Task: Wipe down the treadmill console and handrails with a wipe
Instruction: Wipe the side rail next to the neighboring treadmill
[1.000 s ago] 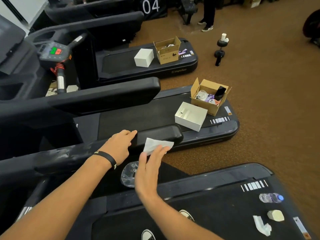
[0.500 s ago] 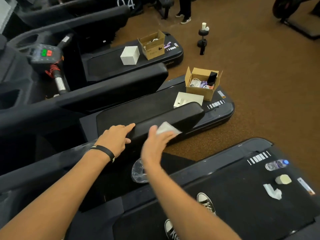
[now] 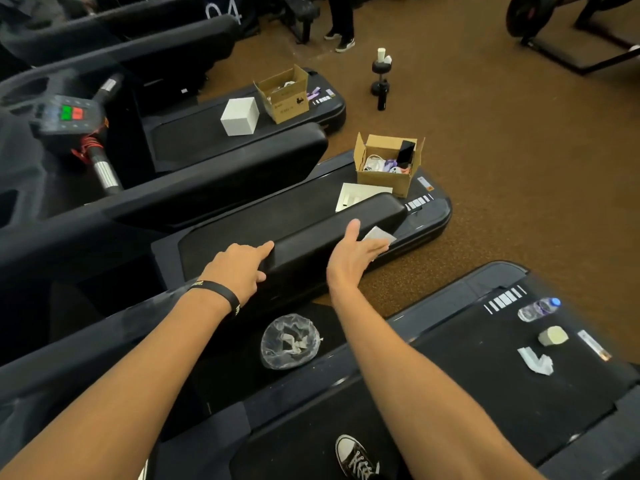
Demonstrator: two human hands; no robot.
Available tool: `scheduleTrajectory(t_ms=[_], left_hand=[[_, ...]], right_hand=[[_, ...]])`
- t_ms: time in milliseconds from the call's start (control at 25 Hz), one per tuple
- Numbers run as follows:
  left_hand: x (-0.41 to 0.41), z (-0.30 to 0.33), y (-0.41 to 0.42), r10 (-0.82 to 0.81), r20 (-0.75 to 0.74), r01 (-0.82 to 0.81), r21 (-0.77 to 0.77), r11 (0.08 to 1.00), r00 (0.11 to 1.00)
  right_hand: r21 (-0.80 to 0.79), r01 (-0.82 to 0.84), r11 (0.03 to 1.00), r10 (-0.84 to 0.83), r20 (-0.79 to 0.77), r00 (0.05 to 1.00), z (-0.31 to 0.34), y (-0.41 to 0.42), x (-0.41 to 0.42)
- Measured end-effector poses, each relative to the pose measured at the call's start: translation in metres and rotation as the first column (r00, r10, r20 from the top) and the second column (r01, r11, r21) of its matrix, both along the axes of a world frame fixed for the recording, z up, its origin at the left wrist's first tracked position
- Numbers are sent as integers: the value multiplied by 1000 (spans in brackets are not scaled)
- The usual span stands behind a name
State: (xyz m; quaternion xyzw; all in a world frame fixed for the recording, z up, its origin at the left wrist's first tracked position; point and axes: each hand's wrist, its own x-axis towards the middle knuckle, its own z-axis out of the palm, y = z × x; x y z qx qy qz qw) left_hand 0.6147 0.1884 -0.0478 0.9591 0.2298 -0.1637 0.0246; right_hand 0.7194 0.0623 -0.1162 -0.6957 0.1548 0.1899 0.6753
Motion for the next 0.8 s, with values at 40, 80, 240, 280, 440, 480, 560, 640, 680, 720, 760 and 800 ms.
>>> scheduleTrajectory(t_ms=[40, 80, 240, 280, 440, 480, 560, 640, 680, 720, 760, 800], left_hand=[[0, 0, 0, 2, -1, -2, -1, 1000, 1000], [0, -1, 0, 2, 3, -2, 1, 1000, 1000], [-1, -2, 1, -10, 16, 10, -6, 1000, 1000], [0, 0, 1, -5, 13, 5, -4, 1000, 1000], [0, 2, -2, -9, -1, 9, -8, 1000, 1000], [-1, 2, -3, -15, -1, 15, -5, 1000, 1000], [-2, 1, -3, -23, 1, 23, 0, 1000, 1000], [-2, 2, -4, -32, 4, 32, 13, 999, 999], [-2, 2, -4, -36, 1, 36, 23, 999, 999], [-2, 2, -4, -35, -5, 36, 27, 999, 999], [-2, 2, -4, -32, -9, 32, 24, 999, 999], [-3, 2, -4, -29, -6, 29, 21, 999, 1000]], right_hand=[[4, -42, 999, 42, 24, 999, 3, 5, -18], [12, -106, 994, 105, 43, 994, 7, 13, -41], [49, -307, 951, 303, 73, 950, 17, 40, -113], [66, -317, 946, 313, 63, 948, 18, 42, -115], [61, -189, 980, 190, 1, 982, 22, 27, -69], [31, -135, 990, 135, -2, 991, 24, 21, -47], [-37, -45, 998, 45, -2, 999, 26, 6, -4], [-98, -16, 995, 19, 22, 1000, 24, -4, 27], [-134, -16, 991, 23, 51, 998, 20, -7, 35], [-175, -21, 984, 38, 93, 995, 15, -10, 36], [-224, -33, 974, 68, 153, 986, 8, -12, 31], [-272, -54, 961, 118, 227, 967, 1, -13, 22]])
